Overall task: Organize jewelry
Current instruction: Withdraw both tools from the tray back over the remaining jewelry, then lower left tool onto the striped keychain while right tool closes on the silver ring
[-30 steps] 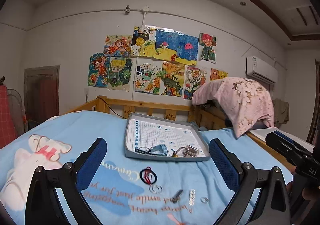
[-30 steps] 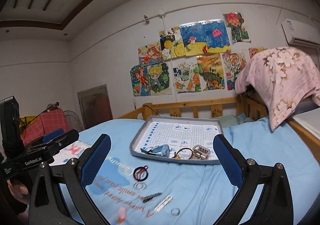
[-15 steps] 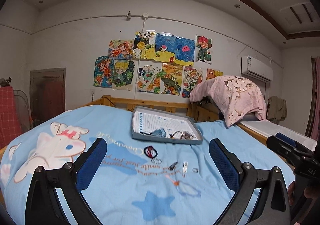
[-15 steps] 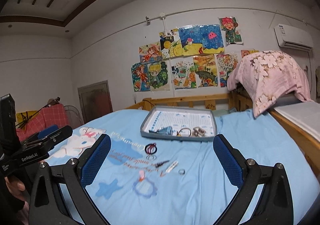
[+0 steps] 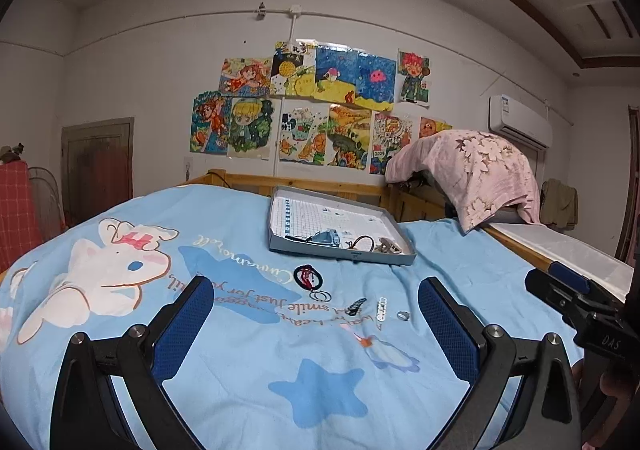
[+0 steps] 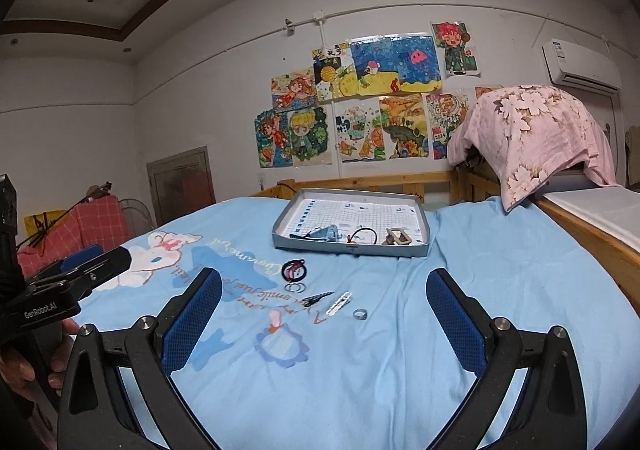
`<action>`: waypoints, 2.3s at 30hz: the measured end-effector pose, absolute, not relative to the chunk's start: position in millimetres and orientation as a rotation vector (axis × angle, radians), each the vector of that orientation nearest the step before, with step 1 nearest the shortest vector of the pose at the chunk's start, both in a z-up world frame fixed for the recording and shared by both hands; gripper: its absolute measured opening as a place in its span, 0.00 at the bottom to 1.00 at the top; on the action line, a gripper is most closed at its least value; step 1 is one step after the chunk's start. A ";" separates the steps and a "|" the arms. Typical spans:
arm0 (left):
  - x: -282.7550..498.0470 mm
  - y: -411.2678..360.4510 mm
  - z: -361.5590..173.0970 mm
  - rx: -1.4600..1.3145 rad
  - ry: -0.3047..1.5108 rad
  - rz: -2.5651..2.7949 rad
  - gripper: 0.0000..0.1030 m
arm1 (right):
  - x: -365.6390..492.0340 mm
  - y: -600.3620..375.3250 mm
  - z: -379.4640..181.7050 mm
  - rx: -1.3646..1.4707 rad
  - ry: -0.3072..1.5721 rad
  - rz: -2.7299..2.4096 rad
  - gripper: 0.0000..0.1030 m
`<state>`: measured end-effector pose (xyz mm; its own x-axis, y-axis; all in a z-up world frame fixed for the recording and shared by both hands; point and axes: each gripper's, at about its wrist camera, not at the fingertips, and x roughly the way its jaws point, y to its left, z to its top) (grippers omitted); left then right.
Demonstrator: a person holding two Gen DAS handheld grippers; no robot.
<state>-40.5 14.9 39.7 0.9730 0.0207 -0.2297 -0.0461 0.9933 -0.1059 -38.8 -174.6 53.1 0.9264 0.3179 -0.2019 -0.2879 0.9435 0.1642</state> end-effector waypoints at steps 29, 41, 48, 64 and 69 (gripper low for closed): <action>161.2 30.8 1.1 -0.113 0.398 -0.005 1.00 | 161.5 -170.2 12.8 0.147 0.315 0.311 0.98; 179.4 20.5 -41.7 -0.111 0.529 -0.167 0.97 | 172.2 -169.8 -36.5 0.137 0.467 0.411 0.70; 188.2 16.0 -57.4 -0.114 0.597 -0.243 0.75 | 176.4 -161.0 -53.3 0.114 0.529 0.489 0.48; 209.0 -17.8 -81.7 -0.016 0.761 -0.393 0.37 | 178.2 -135.1 -73.4 0.005 0.699 0.591 0.35; 212.1 -21.3 -85.2 0.001 0.783 -0.394 0.30 | 179.8 -131.6 -78.1 -0.012 0.735 0.595 0.35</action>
<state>212.1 -21.3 -85.2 0.6398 -0.3447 -0.6869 0.3457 0.9273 -0.1433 179.8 -131.6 -78.1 0.5854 0.5062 -0.6334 -0.5142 0.8357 0.1926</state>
